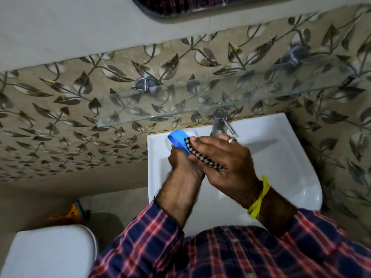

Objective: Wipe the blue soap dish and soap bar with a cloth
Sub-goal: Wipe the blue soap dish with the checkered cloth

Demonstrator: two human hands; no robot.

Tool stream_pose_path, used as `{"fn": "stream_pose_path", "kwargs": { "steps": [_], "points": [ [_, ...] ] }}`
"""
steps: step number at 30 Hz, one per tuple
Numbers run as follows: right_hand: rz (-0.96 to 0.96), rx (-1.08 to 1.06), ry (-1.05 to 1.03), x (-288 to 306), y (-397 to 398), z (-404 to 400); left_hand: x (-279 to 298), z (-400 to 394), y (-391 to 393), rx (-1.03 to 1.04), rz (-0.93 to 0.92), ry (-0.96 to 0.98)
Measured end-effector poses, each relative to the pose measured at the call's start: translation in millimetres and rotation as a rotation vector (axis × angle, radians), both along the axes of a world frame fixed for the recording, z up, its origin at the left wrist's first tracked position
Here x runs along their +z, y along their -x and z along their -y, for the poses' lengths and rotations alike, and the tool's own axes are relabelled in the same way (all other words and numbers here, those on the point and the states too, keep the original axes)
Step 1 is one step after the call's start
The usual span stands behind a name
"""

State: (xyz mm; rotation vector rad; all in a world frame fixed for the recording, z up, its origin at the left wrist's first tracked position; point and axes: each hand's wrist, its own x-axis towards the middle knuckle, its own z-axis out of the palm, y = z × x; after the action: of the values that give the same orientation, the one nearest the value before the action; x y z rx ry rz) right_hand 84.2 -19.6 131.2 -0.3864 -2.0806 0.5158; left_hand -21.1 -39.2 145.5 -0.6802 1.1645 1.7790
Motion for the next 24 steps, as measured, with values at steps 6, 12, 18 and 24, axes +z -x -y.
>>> {"fn": "stream_pose_path", "kwargs": {
  "steps": [6, 12, 18, 24],
  "points": [
    [0.055, -0.007, 0.093, -3, -9, -2, -12, 0, 3, -0.110, -0.047, -0.074],
    [0.076, -0.047, 0.154, 3, -11, -4, -13, 7, 22, -0.014, -1.163, -0.133],
    [0.082, 0.123, 0.251, 5, -7, 5, -8, -3, 28, 0.012, -1.063, -0.085],
    [0.114, 0.150, 0.153, 5, -20, -1, -16, -2, 29, 0.066, -0.939, -0.022]
  ]
}}
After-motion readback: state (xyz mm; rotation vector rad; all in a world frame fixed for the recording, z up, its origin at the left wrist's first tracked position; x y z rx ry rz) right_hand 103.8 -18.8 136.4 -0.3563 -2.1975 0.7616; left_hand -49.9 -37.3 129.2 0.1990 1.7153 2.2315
